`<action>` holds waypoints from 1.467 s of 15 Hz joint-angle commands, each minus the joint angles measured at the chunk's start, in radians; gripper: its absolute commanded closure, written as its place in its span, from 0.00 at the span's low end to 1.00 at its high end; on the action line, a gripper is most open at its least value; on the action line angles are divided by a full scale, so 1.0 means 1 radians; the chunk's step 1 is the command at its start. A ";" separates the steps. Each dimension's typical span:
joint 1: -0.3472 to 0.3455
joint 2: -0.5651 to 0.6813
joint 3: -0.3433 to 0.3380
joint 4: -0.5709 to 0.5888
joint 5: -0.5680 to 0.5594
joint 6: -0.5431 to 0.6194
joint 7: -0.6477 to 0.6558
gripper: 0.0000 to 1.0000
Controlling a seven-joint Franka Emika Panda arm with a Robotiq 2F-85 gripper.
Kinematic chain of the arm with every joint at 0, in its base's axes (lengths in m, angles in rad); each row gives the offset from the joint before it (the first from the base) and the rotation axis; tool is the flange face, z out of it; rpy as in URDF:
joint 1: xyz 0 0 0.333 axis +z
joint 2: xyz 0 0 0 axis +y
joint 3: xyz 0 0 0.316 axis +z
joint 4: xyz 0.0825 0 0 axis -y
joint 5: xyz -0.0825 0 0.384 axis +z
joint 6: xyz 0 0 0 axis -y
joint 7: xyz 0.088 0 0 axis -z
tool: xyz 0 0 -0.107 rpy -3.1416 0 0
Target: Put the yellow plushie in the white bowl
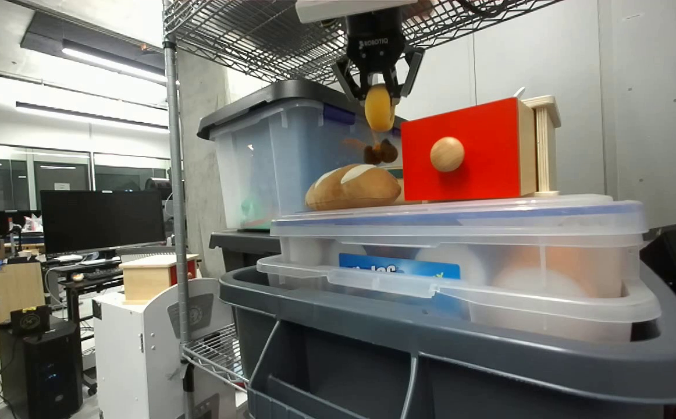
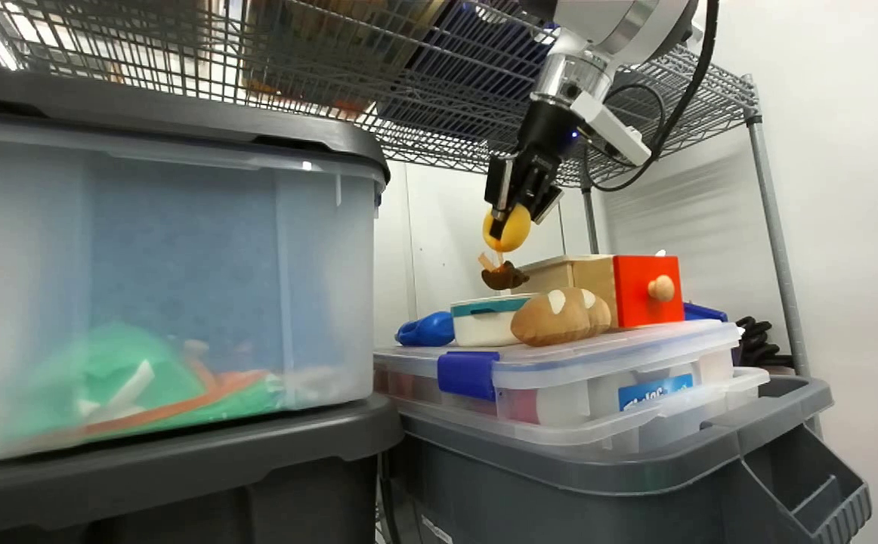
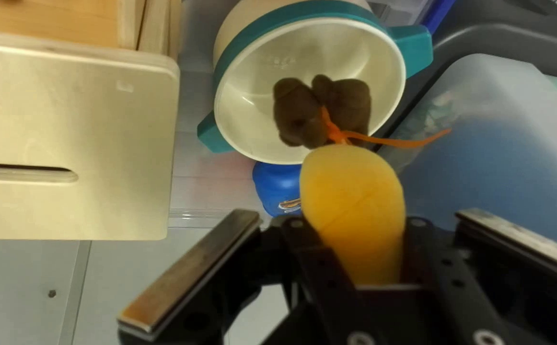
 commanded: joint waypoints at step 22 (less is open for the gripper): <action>-0.068 0.146 0.049 0.194 -0.024 -0.016 0.057 0.00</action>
